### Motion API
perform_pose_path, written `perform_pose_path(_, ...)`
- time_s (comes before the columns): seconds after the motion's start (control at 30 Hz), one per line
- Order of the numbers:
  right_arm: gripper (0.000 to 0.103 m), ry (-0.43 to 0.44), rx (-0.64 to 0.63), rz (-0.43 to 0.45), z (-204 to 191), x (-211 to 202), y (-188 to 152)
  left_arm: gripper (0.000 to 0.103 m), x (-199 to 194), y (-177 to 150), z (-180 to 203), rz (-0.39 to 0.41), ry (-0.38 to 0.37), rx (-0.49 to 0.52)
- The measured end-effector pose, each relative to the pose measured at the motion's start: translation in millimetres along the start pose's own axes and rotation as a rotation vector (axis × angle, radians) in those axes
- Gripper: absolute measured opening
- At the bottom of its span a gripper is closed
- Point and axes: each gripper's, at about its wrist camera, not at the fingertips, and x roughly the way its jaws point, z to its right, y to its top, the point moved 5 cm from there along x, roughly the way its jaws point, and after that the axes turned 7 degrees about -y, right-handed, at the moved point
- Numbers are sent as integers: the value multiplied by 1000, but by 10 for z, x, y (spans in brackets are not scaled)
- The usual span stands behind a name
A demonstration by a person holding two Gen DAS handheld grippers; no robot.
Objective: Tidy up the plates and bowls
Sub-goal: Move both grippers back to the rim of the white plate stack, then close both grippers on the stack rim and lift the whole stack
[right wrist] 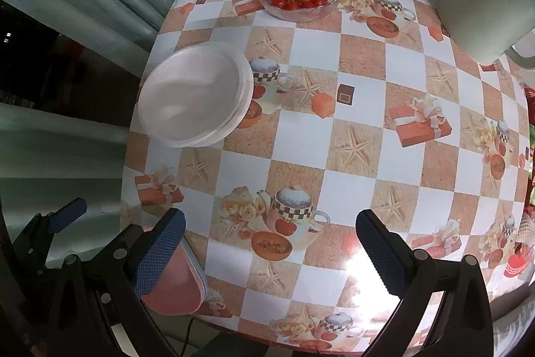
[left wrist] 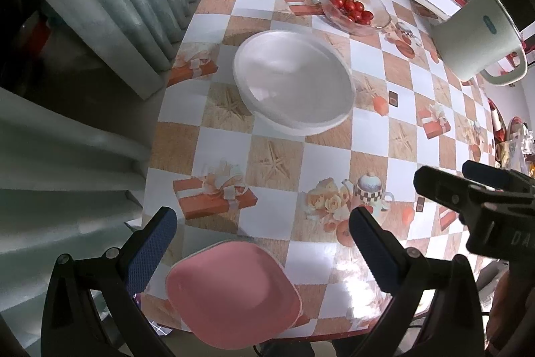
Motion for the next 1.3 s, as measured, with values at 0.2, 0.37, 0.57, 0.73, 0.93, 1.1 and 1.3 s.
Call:
perform_pose_path(0.2,103,5,10,-20,13,97,152,103,77,222,-58,-4,-1,-18)
perform_pose_path(0.37,103,11,33,-26,11,188,373,103,148,442,-110,6,17,-19)
perform_pose_path(0.57,103,31,63,-23,-10,294,652,103,275,698,-218,14,41,-36)
perform_pose_path(0.73,103,45,85,-32,-51,434,847,103,447,858,-261,3,58,-24)
perform_pose_path(0.93,103,47,73,-63,-141,698,1002,103,671,1000,-245,-7,63,16)
perform_pose_path(1.1,103,45,50,-90,-207,908,1046,103,911,1064,-289,-50,58,6)
perform_pose_path(1.3,103,26,31,-98,-250,1095,1095,103,1105,1078,-322,-76,55,8)
